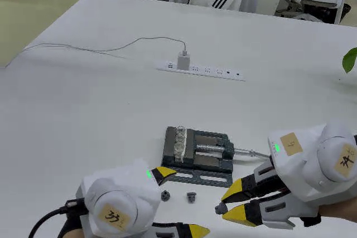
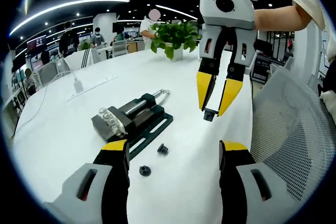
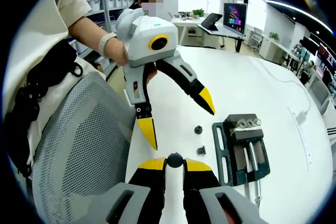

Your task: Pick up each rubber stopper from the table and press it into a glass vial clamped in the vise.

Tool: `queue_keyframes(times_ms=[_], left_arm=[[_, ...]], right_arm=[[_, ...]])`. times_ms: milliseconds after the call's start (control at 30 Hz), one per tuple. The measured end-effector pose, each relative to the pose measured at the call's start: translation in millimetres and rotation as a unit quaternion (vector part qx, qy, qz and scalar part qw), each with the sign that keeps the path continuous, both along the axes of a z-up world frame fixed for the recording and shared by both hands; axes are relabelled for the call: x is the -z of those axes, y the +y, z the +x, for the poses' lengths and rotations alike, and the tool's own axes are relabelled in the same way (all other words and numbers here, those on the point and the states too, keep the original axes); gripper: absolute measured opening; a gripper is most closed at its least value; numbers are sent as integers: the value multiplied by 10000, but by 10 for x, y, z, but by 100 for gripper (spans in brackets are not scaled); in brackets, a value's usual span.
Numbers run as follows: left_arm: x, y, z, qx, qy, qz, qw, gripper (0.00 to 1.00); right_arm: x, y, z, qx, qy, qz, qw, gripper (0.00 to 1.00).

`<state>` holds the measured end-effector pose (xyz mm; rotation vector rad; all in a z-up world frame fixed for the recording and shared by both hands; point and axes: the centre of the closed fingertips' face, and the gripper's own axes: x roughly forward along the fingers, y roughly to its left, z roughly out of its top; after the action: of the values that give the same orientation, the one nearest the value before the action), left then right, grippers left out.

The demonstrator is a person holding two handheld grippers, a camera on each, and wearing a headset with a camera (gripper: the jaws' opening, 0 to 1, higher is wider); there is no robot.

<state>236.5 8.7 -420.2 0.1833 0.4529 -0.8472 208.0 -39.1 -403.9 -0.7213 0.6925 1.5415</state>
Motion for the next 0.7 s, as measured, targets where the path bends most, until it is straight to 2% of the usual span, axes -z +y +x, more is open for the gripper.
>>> queue_keyframes(times_ms=[167, 300, 333, 700], left_arm=[[21, 136, 13, -196, 16, 10, 9998, 87], [58, 210, 33, -294, 34, 117, 9995, 98], [70, 228, 33, -324, 87, 110, 9994, 99], [59, 379, 53, -637, 93, 36, 9979, 97]], right_arm=[[10, 17, 21, -12, 13, -2, 10000, 8], [25, 20, 40, -25, 4, -25, 10000, 8], [25, 22, 46, -21, -6, -21, 10000, 8], [52, 12, 121, -102, -71, -161, 9998, 8]])
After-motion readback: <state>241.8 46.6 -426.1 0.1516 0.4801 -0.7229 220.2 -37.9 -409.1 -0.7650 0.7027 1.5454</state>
